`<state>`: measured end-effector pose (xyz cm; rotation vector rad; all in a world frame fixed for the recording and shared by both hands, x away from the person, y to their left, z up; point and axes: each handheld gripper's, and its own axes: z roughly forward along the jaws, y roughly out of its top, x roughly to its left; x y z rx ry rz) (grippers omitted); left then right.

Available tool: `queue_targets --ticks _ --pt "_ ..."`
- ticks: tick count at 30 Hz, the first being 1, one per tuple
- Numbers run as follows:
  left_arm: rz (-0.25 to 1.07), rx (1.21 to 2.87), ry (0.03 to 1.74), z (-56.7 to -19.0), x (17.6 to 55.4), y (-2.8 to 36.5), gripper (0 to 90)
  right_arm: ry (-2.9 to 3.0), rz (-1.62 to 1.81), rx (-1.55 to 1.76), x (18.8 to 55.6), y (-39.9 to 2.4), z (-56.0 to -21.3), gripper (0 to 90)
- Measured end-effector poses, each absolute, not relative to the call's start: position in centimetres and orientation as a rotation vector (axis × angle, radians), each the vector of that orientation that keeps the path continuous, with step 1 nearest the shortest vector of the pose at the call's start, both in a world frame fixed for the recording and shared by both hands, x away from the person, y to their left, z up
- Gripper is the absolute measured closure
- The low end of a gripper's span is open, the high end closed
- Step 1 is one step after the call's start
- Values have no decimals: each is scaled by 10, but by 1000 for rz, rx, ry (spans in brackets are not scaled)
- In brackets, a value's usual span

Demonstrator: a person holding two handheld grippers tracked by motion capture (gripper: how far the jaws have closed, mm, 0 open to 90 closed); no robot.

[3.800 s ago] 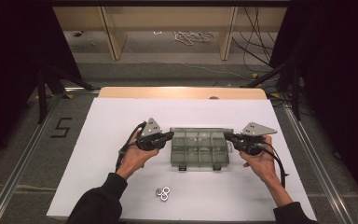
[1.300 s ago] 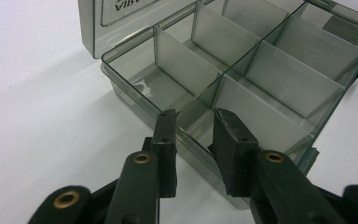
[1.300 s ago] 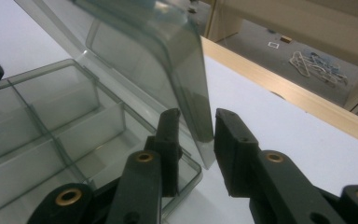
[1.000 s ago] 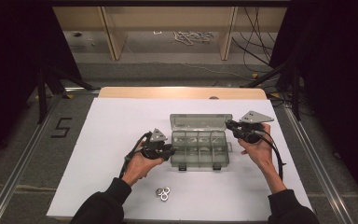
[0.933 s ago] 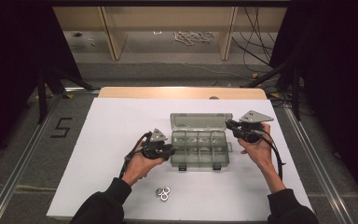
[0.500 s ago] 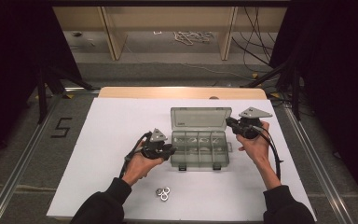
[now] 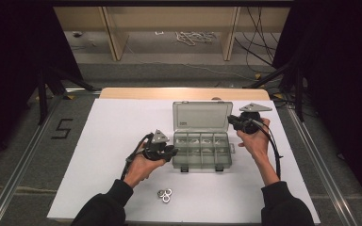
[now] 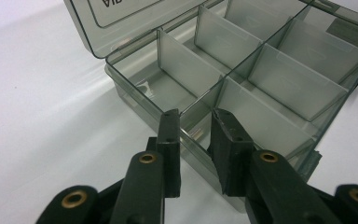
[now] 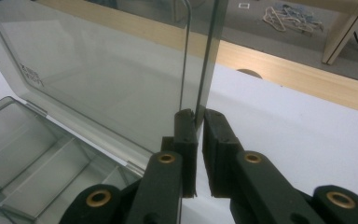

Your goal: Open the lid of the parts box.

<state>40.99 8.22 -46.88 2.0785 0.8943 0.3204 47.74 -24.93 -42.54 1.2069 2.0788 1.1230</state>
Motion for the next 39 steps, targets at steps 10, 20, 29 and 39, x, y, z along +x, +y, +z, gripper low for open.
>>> queue_targets --ticks 10,20,29,39 --pt "316 2079 891 -469 410 83 736 2096 1083 1238 489 -248 -424 840" --pt "323 2069 894 -469 411 83 743 2093 1043 1282 497 -246 -426 836" --pt "320 2070 907 -469 410 82 739 2080 1043 1300 501 -246 -430 836" --pt "309 2065 917 -469 410 82 731 2081 1069 1335 502 -245 -433 833"
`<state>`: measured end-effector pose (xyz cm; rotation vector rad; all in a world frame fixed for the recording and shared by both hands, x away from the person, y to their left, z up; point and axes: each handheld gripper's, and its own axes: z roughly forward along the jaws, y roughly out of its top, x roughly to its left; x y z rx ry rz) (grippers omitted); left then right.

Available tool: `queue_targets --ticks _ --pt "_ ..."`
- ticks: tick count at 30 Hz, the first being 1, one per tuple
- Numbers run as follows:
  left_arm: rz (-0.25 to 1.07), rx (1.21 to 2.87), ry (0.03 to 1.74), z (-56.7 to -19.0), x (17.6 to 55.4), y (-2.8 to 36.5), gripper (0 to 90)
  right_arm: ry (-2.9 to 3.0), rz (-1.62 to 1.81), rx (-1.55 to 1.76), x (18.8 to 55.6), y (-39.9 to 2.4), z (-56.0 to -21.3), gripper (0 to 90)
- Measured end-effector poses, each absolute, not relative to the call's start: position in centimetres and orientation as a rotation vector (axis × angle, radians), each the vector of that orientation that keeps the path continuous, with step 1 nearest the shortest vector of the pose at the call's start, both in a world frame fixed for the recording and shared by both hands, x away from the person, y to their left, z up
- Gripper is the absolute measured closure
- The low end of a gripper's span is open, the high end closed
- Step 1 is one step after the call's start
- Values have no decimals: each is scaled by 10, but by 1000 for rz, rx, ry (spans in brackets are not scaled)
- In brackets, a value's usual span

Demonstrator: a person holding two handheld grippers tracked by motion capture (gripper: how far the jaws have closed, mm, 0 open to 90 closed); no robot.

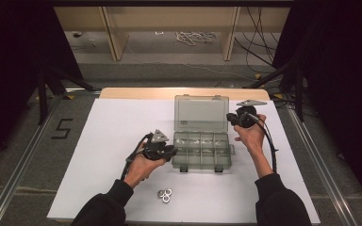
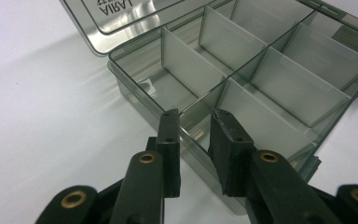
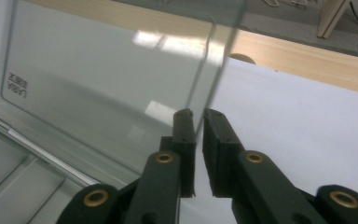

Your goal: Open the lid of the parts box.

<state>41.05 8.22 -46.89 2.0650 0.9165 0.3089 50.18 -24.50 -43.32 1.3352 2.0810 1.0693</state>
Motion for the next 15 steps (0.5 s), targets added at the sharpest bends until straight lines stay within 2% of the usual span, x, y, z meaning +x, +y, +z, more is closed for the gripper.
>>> queue_targets --ticks 8,15 --pt "296 2057 939 -468 413 86 644 2079 1113 1277 496 -242 -428 757" --pt "301 2024 979 -461 412 92 528 2073 1211 1201 474 -232 -413 567"
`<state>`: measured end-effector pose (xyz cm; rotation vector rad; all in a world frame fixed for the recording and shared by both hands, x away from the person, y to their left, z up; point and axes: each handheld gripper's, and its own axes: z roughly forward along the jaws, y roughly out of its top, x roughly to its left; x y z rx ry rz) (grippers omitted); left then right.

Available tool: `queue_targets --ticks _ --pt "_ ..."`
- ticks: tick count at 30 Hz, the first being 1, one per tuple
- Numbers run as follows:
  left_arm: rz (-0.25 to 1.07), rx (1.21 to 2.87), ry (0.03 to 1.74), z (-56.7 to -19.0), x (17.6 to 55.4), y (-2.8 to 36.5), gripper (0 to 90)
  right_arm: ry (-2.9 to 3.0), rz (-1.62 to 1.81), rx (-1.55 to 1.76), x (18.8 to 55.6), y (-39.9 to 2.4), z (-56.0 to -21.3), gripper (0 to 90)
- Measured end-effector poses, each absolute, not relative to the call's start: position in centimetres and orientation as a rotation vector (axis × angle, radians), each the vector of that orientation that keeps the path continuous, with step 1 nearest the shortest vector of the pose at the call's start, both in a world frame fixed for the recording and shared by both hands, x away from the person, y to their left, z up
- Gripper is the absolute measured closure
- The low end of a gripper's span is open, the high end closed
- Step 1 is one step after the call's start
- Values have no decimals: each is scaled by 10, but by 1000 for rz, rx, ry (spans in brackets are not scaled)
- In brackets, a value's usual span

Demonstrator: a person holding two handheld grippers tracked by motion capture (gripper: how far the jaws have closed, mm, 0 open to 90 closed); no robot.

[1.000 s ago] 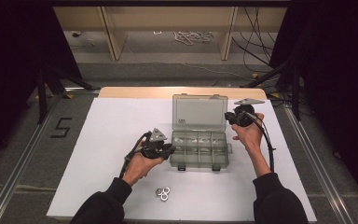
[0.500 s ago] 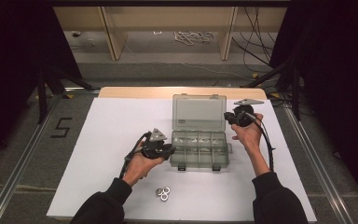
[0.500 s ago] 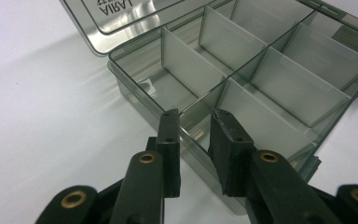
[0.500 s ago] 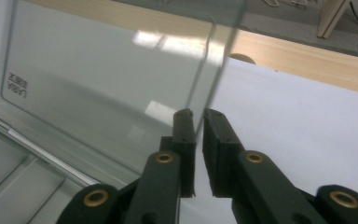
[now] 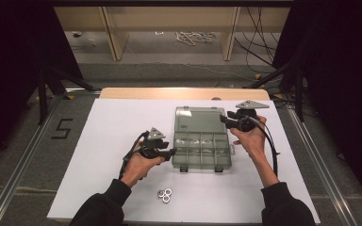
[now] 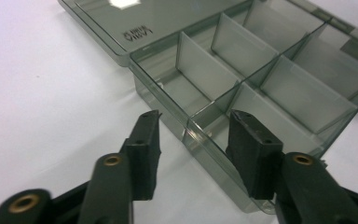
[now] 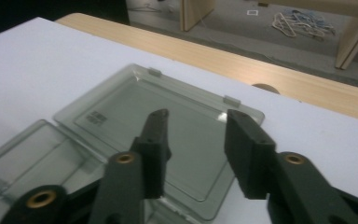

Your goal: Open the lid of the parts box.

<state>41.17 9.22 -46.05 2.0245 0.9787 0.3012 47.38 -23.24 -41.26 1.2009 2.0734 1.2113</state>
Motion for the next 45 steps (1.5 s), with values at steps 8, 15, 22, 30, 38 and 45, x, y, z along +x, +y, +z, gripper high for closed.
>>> queue_targets --ticks 8,15,22,30,38,45 --pt "323 1974 962 -444 399 101 410 2091 1247 1065 448 -219 -395 415" --pt "344 1892 949 -431 386 110 280 2113 1274 1023 433 -211 -389 352" --pt "376 1833 918 -420 365 128 213 2159 1288 987 418 -202 -389 305" --pt "396 1778 912 -415 347 148 181 2198 1348 900 400 -184 -388 246" --pt "443 1751 889 -417 329 162 179 2247 1328 846 388 -171 -393 240" --pt "450 1744 890 -424 317 174 179 2321 1307 821 378 -163 -402 241"
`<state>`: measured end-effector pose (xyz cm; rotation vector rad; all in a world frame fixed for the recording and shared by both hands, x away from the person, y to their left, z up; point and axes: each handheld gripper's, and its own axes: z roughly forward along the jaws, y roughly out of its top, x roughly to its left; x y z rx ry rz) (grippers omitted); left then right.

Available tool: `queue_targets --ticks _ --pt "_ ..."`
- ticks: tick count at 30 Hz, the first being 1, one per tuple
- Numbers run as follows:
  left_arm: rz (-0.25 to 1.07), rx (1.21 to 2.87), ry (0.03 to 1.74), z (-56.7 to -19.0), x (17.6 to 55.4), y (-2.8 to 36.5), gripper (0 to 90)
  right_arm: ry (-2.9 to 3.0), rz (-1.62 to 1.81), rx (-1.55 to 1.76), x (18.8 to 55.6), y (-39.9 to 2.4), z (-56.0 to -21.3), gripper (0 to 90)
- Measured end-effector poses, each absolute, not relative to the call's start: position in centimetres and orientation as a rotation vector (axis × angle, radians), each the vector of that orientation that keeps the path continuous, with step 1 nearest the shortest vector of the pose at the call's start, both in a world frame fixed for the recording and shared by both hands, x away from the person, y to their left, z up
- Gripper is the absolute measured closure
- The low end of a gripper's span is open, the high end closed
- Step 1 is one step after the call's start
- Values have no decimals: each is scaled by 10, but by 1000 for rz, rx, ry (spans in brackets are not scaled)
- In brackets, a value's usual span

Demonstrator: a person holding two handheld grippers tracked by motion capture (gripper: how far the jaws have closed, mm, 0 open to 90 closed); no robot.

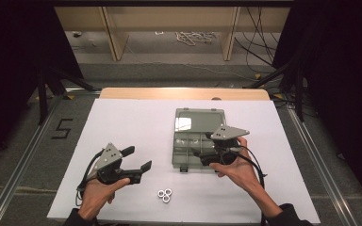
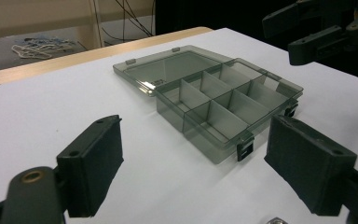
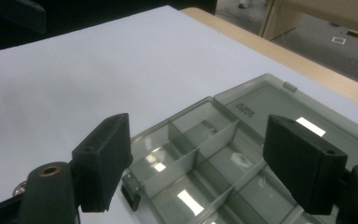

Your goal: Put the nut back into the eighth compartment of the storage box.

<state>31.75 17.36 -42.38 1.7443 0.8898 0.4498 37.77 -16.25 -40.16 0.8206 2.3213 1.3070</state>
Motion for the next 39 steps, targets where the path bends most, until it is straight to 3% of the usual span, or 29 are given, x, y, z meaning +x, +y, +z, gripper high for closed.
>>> queue_targets --ticks 21,39 --pt "503 1741 817 -429 293 184 180 2610 1115 611 350 -125 -417 277" --pt "514 1752 821 -432 284 188 183 2853 803 301 334 -76 -445 375"
